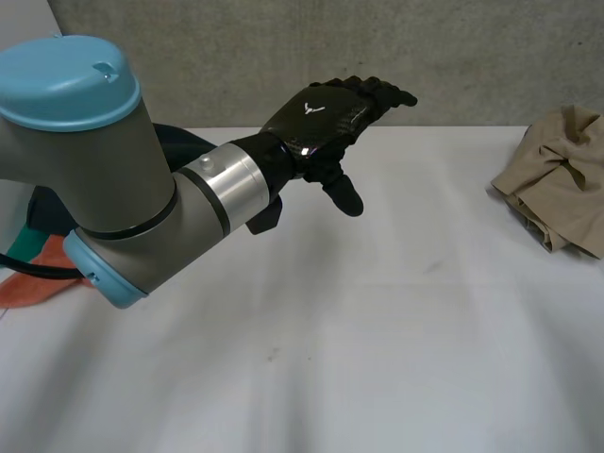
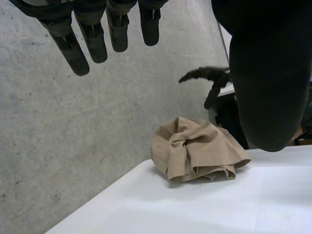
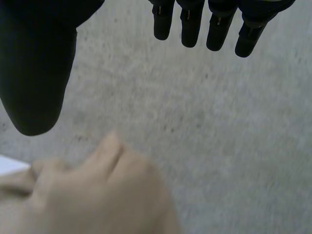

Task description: Fold the laundry.

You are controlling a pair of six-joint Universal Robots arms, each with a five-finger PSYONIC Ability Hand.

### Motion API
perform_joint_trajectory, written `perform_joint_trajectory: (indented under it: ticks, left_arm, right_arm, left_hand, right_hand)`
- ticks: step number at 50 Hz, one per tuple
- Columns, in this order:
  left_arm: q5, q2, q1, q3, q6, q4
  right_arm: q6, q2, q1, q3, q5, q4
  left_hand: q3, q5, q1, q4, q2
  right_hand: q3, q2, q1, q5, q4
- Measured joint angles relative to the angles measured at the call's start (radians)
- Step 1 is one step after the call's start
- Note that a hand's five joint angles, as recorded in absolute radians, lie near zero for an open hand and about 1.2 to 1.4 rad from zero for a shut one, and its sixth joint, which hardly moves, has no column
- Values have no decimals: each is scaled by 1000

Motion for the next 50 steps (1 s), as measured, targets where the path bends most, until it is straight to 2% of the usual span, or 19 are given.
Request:
perform_joint_trajectory:
  ticks: [8,10,13,16,21,23,27,31,36,39,40,42,44,46,50]
  left_arm:
    - [0,0,6,-28,3,0]
    - [0,4,9,-38,4,0]
    - [-1,9,14,-46,6,0]
    - [-1,19,22,-50,8,0]
    - [-12,45,45,-54,9,0]
    - [-32,66,63,-54,7,1]
    - [-75,98,89,-53,3,2]
    - [-129,130,120,-53,0,8]
    - [-192,152,150,-62,-3,18]
    - [-212,155,159,-80,-3,20]
    - [-217,155,161,-92,-3,21]
    - [-221,152,163,-113,-2,22]
    - [-223,148,164,-136,-2,22]
    - [-222,144,163,-155,-1,22]
    - [-221,130,156,-195,4,22]
  right_arm:
    - [-5,220,38,-159,74,51]
    - [-9,282,61,-216,96,74]
    - [-13,297,88,-251,103,93]
    - [-17,251,111,-251,100,95]
    - [-17,55,153,-163,67,29]
    - [-16,-74,188,-80,32,-41]
    - [-14,-222,251,46,-28,-111]
    - [-13,-332,333,192,-90,-142]
    - [-15,-390,451,385,-142,-147]
    - [-21,-385,502,477,-152,-134]
    - [-24,-374,518,508,-153,-120]
    - [-35,-347,534,539,-152,-83]
    - [-60,-321,540,545,-146,-29]
    - [-91,-306,539,536,-141,24]
    - [-196,-308,520,487,-123,172]
  left_hand:
    - [0,0,0,0,0]
    - [0,0,0,0,0]
    - [0,0,0,0,0]
    - [0,0,0,0,0]
    - [0,0,0,0,0]
    - [0,0,0,0,0]
    - [0,0,3,0,0]
    - [0,0,3,0,0]
    - [0,0,2,0,0]
    - [0,0,1,0,0]
    - [0,0,0,0,0]
    - [0,0,0,0,0]
    - [0,0,0,0,0]
    - [0,0,0,0,0]
    - [0,0,0,0,0]
  right_hand:
    - [20,27,23,19,20]
    - [505,516,506,500,501]
    - [870,916,860,868,892]
    - [935,972,905,934,973]
    - [975,972,905,941,982]
    - [976,972,905,942,983]
    - [976,972,905,945,983]
    - [977,972,905,948,983]
    - [977,972,905,950,983]
    - [844,841,813,829,845]
    - [623,613,597,605,623]
    - [326,306,272,293,326]
    - [90,68,54,64,87]
    - [12,8,1,0,13]
    - [1,1,1,-1,0]
